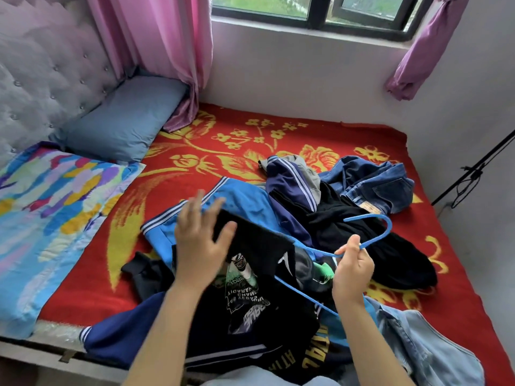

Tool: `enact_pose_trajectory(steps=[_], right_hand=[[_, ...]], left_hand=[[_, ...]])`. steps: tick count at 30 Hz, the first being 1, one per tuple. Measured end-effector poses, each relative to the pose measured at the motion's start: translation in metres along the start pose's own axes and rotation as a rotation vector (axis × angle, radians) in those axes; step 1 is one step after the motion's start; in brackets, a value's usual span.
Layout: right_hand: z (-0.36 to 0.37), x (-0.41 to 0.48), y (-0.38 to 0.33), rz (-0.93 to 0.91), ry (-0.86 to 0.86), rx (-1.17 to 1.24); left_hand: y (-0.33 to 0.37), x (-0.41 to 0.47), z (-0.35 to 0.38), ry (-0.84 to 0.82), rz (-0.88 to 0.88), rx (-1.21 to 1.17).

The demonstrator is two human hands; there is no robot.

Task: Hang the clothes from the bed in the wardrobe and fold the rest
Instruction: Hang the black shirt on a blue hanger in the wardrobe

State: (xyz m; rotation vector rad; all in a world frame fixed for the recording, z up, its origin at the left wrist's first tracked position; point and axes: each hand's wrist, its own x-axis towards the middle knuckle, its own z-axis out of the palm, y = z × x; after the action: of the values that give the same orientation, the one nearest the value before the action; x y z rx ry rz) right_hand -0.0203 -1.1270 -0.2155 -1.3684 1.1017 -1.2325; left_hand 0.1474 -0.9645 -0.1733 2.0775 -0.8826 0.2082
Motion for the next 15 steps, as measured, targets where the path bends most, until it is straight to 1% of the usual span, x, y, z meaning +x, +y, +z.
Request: enact_pose_trajectory(steps=[1, 2, 3, 4, 5, 6, 9, 12, 13, 15], right_hand=[[-0.002, 0.006, 0.0, 0.01, 0.016, 0.009], [-0.003, 0.013, -0.001, 0.019, 0.031, 0.015], [-0.003, 0.019, -0.003, 0.03, 0.042, 0.023], [-0.005, 0.023, -0.003, 0.04, 0.052, 0.028], [-0.004, 0.028, -0.005, 0.043, 0.054, 0.03], [-0.004, 0.031, -0.006, 0.044, 0.053, 0.027], [-0.008, 0.038, -0.007, 0.031, 0.066, 0.029], [-0.017, 0.039, -0.009, 0.028, 0.09, 0.036], [-0.019, 0.038, -0.01, 0.025, 0.105, 0.044], [-0.02, 0.032, -0.012, 0.018, 0.158, 0.064]], left_hand=[[-0.013, 0.007, -0.007, -0.107, -0.161, -0.143], [-0.026, 0.013, -0.01, -0.263, -0.304, -0.302], [-0.036, 0.017, -0.011, -0.42, -0.401, -0.431], [-0.041, 0.019, -0.011, -0.548, -0.434, -0.504], [-0.044, 0.021, -0.009, -0.596, -0.434, -0.54], [-0.045, 0.023, -0.009, -0.582, -0.417, -0.565], [-0.038, 0.033, -0.013, -0.449, -0.378, -0.7], [-0.025, 0.037, -0.017, -0.324, -0.355, -0.74], [-0.02, 0.038, -0.018, -0.286, -0.333, -0.752], [-0.006, 0.039, -0.021, -0.218, -0.217, -0.716]])
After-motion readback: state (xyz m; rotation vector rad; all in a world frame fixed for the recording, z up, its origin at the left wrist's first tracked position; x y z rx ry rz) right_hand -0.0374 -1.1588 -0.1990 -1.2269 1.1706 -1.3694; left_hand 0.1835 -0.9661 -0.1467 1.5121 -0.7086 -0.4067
